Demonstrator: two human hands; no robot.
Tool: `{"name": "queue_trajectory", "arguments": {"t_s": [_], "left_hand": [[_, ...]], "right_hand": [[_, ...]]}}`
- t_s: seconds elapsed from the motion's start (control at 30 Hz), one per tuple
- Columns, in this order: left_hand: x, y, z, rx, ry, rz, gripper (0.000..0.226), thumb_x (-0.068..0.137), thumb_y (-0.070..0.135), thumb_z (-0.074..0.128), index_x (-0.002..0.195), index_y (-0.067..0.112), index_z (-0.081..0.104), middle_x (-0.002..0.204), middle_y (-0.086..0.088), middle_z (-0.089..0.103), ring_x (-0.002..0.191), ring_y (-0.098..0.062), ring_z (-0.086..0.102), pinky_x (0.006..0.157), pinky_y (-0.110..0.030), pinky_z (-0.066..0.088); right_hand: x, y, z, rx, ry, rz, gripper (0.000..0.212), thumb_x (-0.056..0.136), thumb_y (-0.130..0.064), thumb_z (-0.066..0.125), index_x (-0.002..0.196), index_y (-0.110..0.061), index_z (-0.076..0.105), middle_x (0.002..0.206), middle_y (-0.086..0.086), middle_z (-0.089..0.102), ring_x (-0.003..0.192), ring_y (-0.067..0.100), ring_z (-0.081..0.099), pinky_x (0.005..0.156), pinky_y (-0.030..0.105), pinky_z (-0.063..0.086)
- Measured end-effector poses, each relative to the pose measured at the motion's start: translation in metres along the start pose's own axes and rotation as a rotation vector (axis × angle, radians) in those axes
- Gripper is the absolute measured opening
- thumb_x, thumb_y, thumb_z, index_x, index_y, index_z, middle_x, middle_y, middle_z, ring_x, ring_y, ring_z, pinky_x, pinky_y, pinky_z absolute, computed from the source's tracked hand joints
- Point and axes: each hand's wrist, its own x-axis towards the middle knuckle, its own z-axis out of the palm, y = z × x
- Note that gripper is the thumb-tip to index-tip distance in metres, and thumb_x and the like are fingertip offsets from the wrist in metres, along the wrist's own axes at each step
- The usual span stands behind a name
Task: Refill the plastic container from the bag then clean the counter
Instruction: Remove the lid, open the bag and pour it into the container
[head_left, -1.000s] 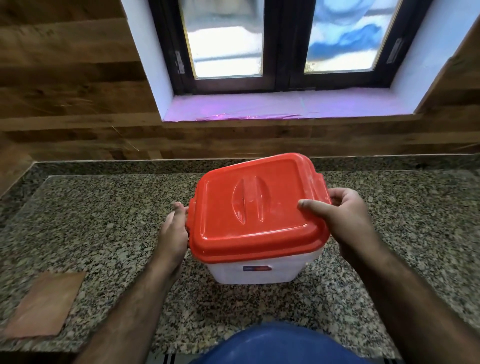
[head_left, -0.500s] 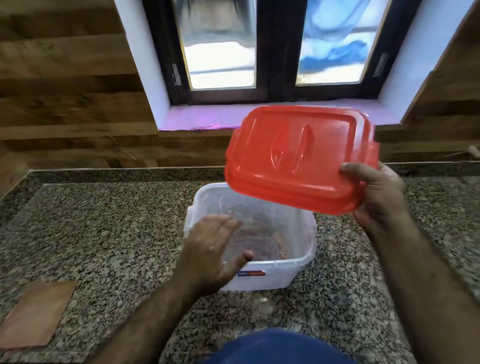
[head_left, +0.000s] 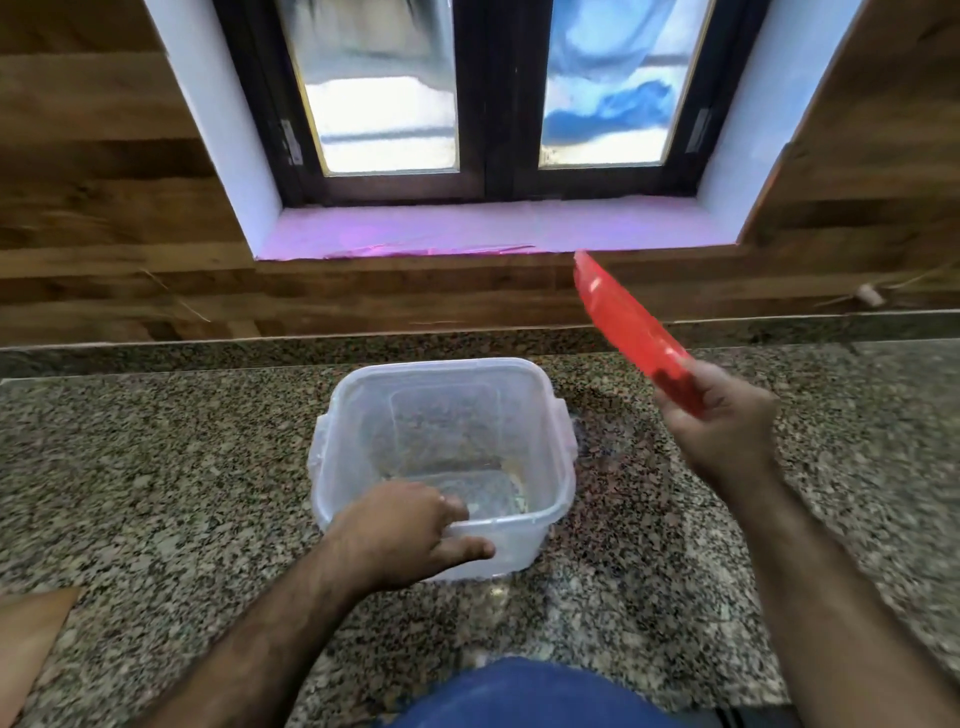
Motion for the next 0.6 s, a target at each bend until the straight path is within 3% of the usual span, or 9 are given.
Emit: {"name": "queue_trajectory", "arguments": {"t_s": [0.1,0.17,0.23,0.4,0.5,0.6], "left_hand": [[0.001,0.002,-0.001,-0.011,-0.007,-0.006,0.067,0.095,0.085,0.041,0.108,0.026,0.070,0.103,0.001,0.078,0.101,-0.025,0.071,0.070,-0.035,0.042],[0.001,0.001,0.000,-0.036,-0.016,-0.032,0.073,0.093,0.088,0.039,0.113,0.027,0.073,0.103,0.005,0.079,0.095,-0.020,0.072,0.071,-0.033,0.046],[0.002,0.000,0.002,-0.082,-0.028,-0.071,0.081,0.088,0.093,0.036,0.123,0.030,0.074,0.107,0.010,0.080,0.087,-0.010,0.069,0.075,-0.030,0.052],[0.001,0.000,0.003,-0.102,-0.017,-0.079,0.091,0.085,0.097,0.032,0.131,0.031,0.073,0.116,0.014,0.080,0.095,-0.008,0.072,0.081,-0.029,0.055],[0.001,0.000,0.002,-0.079,-0.026,-0.076,0.092,0.085,0.097,0.032,0.135,0.030,0.072,0.122,0.014,0.079,0.103,-0.009,0.074,0.088,-0.032,0.059],[0.001,0.002,-0.002,-0.063,-0.051,-0.086,0.090,0.087,0.095,0.036,0.137,0.029,0.071,0.125,0.011,0.079,0.107,-0.012,0.074,0.092,-0.035,0.060]], "right_hand": [[-0.023,0.044,0.018,-0.147,-0.101,-0.009,0.027,0.092,-0.015,0.083,0.119,-0.012,0.080,0.097,0.006,0.081,0.078,0.014,0.072,0.070,0.020,0.059],[-0.039,0.073,0.027,-0.229,-0.163,-0.080,0.018,0.095,-0.017,0.079,0.112,-0.014,0.082,0.100,0.004,0.083,0.084,0.015,0.076,0.076,0.020,0.060],[-0.058,0.095,0.033,-0.269,-0.227,-0.130,0.013,0.095,-0.014,0.076,0.106,-0.016,0.083,0.102,0.002,0.084,0.093,0.020,0.081,0.085,0.033,0.065],[-0.104,0.133,0.049,-0.360,-0.402,-0.135,0.041,0.079,0.005,0.087,0.105,-0.025,0.085,0.105,-0.009,0.083,0.102,0.018,0.080,0.100,0.049,0.059],[-0.122,0.142,0.054,-0.386,-0.556,-0.075,0.042,0.076,-0.002,0.091,0.108,-0.028,0.085,0.114,-0.010,0.082,0.109,0.017,0.076,0.104,0.050,0.058],[-0.134,0.143,0.055,-0.438,-0.746,-0.050,0.043,0.084,-0.024,0.090,0.125,-0.032,0.079,0.139,-0.014,0.072,0.129,0.013,0.062,0.117,0.039,0.047]]}}
